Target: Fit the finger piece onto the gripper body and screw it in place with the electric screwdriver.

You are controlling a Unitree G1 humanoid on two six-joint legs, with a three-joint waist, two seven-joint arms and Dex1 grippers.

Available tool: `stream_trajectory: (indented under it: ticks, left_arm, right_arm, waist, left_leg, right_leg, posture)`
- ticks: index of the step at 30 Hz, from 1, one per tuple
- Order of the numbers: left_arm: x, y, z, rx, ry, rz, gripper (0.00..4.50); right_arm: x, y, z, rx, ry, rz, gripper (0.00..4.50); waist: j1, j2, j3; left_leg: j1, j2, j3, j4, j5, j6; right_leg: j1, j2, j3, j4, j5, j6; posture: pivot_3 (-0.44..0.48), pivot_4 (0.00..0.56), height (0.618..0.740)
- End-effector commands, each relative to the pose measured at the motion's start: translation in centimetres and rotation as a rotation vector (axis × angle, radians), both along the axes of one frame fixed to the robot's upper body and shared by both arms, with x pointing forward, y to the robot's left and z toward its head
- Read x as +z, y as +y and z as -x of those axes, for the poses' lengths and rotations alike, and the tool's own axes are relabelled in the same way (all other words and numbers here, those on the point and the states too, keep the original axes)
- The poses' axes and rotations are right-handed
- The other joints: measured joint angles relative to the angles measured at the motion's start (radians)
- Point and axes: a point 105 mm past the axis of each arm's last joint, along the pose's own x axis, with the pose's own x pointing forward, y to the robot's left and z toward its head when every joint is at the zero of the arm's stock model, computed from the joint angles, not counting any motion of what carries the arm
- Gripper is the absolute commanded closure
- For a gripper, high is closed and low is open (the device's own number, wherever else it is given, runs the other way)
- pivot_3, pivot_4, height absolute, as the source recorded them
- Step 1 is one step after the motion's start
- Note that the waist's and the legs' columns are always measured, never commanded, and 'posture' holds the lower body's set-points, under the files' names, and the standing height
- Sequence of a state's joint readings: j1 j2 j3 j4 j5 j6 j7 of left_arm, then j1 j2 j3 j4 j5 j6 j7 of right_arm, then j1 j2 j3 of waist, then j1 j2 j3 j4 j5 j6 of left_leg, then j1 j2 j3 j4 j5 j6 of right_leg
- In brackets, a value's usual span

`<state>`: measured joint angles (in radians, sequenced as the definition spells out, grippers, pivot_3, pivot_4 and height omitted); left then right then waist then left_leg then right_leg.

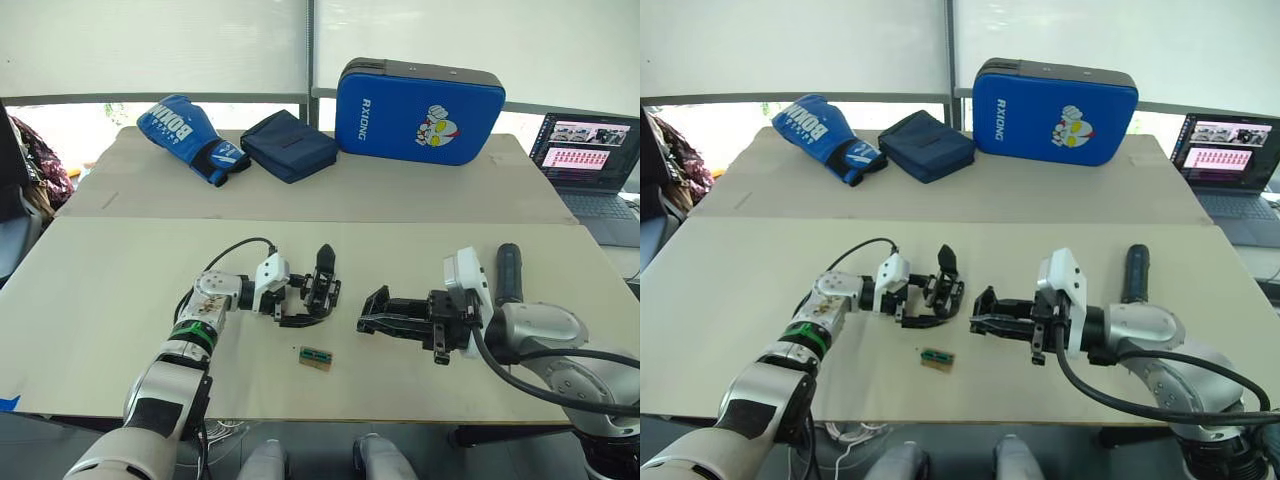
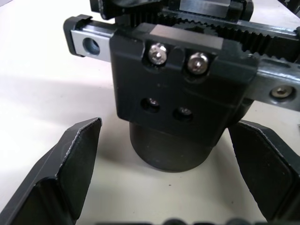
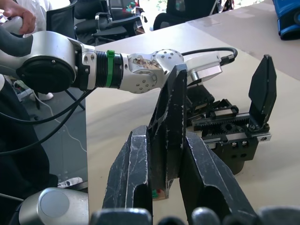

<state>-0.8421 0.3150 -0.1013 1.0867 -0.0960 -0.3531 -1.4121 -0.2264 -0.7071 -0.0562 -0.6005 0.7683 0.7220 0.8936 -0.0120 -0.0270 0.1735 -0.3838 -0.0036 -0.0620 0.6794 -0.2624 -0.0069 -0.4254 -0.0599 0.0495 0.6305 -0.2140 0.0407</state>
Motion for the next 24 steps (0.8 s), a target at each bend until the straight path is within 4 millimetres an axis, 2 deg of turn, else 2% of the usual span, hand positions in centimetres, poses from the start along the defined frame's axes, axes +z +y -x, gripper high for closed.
stream_trajectory:
  ticks: [1, 4, 11, 18, 24]
  left_arm:
    - [0.6, -0.4, -0.2, -0.015, -0.018, 0.004, 0.89]
    - [0.4, -0.5, -0.1, -0.020, -0.014, -0.001, 2.22]
    - [0.2, -0.6, 0.2, -0.040, -0.040, -0.009, 2.21]
    - [-0.1, -0.9, 0.5, -0.054, -0.036, -0.026, 2.21]
    - [-0.3, -0.8, 0.4, -0.043, -0.030, -0.044, 2.21]
  right_arm:
    - [1.0, 0.2, 0.6, 0.026, -0.060, -0.006, 4.09]
    - [1.0, 0.2, 0.6, 0.026, -0.058, -0.003, 4.09]
    - [1.6, 0.7, 0.0, 0.028, -0.090, -0.019, 4.09]
    - [2.6, 3.6, -3.7, 0.003, -0.172, -0.004, 4.09]
    - [1.4, 5.4, -5.7, 0.014, -0.199, 0.060, 4.09]
  waist:
    - [0.000, 0.000, 0.000]
    - [-0.001, 0.000, 0.000]
    - [-0.001, 0.000, 0.000]
    - [-0.002, 0.000, 0.000]
    - [-0.001, 0.000, 0.000]
  left_leg:
    - [0.000, 0.000, 0.000, 0.000, 0.000, 0.000]
    - [0.000, 0.000, 0.000, 0.000, 0.000, 0.000]
    - [0.000, 0.000, 0.000, 0.000, 0.000, 0.000]
    - [0.001, 0.000, 0.000, 0.000, 0.000, 0.000]
    - [0.000, 0.000, 0.000, 0.000, 0.000, 0.000]
  right_leg:
    - [0.000, 0.000, 0.000, 0.000, 0.000, 0.000]
    - [0.000, 0.000, 0.000, 0.000, 0.000, 0.000]
    - [0.000, 0.000, 0.000, 0.000, 0.000, 0.000]
    - [0.000, 0.000, 0.000, 0.001, 0.000, 0.000]
    - [0.000, 0.000, -0.001, 0.001, 0.000, 0.000]
  posture:
    - [0.000, 0.150, 0.740]
    - [0.000, 0.150, 0.740]
    - [0.000, 0.150, 0.740]
    - [0.000, 0.150, 0.740]
    - [0.000, 0.150, 0.740]
